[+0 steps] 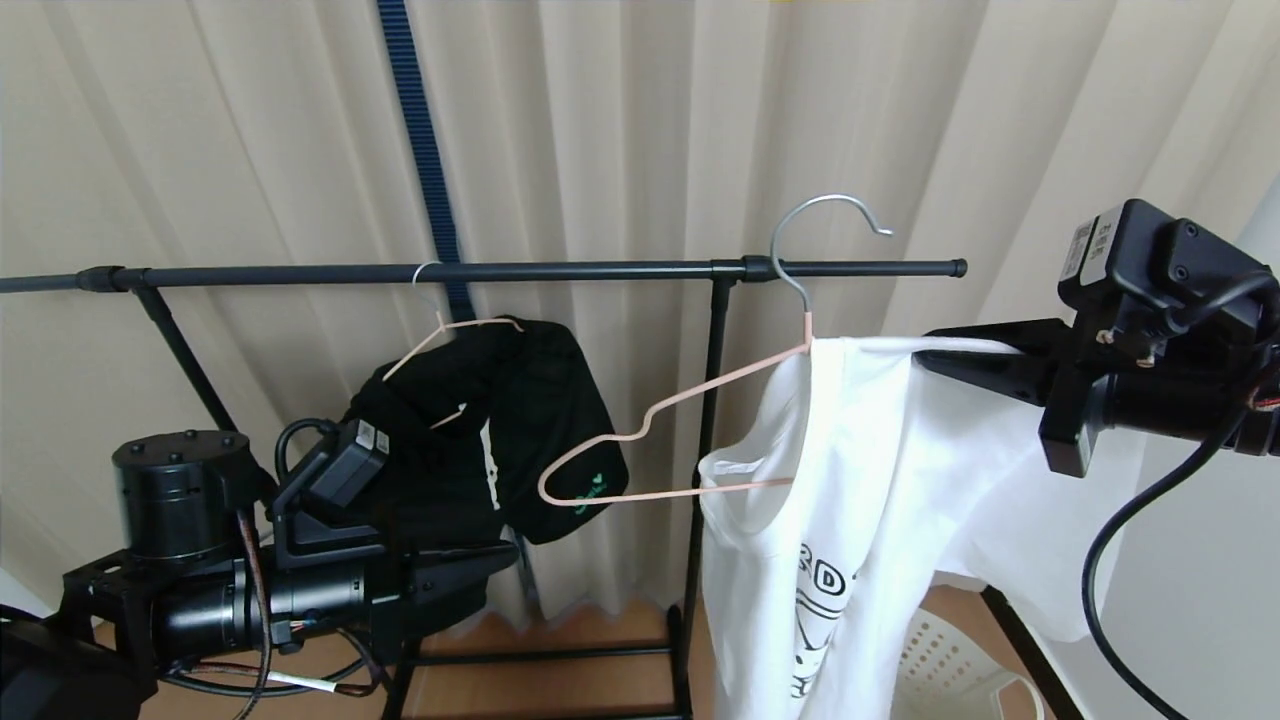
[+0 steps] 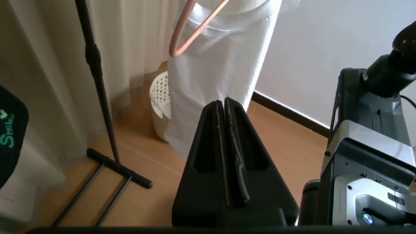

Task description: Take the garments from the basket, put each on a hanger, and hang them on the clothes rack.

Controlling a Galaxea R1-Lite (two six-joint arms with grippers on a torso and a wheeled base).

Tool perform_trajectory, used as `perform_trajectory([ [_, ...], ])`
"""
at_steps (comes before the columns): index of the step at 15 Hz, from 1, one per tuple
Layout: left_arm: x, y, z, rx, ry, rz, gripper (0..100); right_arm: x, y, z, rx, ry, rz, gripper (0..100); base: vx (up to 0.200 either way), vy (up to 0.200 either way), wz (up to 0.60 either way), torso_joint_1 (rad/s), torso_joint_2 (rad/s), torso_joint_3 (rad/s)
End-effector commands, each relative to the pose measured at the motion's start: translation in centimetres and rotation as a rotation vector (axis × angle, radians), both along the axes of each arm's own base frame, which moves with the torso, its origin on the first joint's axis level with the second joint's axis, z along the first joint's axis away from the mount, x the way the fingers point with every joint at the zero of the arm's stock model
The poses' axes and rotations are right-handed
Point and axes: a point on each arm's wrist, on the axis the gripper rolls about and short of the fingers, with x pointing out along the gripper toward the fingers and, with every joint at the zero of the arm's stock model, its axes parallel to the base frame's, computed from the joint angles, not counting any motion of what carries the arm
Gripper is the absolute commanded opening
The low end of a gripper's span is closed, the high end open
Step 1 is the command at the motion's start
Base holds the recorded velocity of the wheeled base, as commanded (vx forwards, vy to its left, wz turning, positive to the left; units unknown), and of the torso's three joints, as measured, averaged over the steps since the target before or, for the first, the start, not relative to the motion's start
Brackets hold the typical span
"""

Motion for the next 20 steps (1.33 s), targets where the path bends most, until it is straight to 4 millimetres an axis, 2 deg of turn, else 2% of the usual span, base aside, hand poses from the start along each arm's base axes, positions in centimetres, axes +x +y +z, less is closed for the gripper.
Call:
perform_trajectory([
  [1, 0.2, -0.1, -0.4, 0.000, 0.030, 0.010, 0, 0.0, 0.0, 0.1, 0.001, -0.001, 0.003, 0, 0.000, 0.000, 0.00, 0.000, 0.00, 0.000],
  [2, 0.2, -0.1, -0.8, 0.003, 0.044, 0.010, 0, 0.1, 0.0, 0.0, 0.000, 0.002, 0.003, 0, 0.000, 0.000, 0.00, 0.000, 0.00, 0.000],
  [3, 0.2, -0.1, -0.8, 0.002, 0.048, 0.011, 100, 0.1, 0.0, 0.0, 0.000, 0.002, 0.003, 0, 0.000, 0.000, 0.00, 0.000, 0.00, 0.000],
  [6, 0.9, 1.0, -0.8, -0.039, 0.092, 0.023, 100, -0.1, 0.1, 0.1, 0.017, 0.004, 0.044, 0, 0.000, 0.000, 0.00, 0.000, 0.00, 0.000],
  [8, 2.2, 1.7, -1.1, -0.077, 0.130, 0.005, 100, -0.3, 0.1, 0.1, 0.033, 0.018, 0.096, 0, 0.000, 0.000, 0.00, 0.000, 0.00, 0.000],
  [11, 4.3, 1.7, -2.2, -0.085, 0.164, 0.010, 100, -0.4, 0.2, 0.1, 0.051, 0.030, 0.139, 0, 0.000, 0.000, 0.00, 0.000, 0.00, 0.000],
  [13, 4.6, 1.8, -2.1, -0.110, 0.165, -0.047, 100, -0.4, 0.3, 0.2, 0.064, 0.037, 0.157, 0, 0.000, 0.000, 0.00, 0.000, 0.00, 0.000],
  [15, 5.3, 1.1, -2.0, -0.111, 0.153, -0.072, 100, -0.5, 0.4, 0.2, 0.098, 0.060, 0.205, 0, 0.000, 0.000, 0.00, 0.000, 0.00, 0.000],
  [20, 7.0, -2.4, -2.1, -0.109, 0.134, -0.171, 100, -0.9, 1.9, 0.0, 0.102, 0.081, 0.279, 0, 0.000, 0.000, 0.00, 0.000, 0.00, 0.000],
])
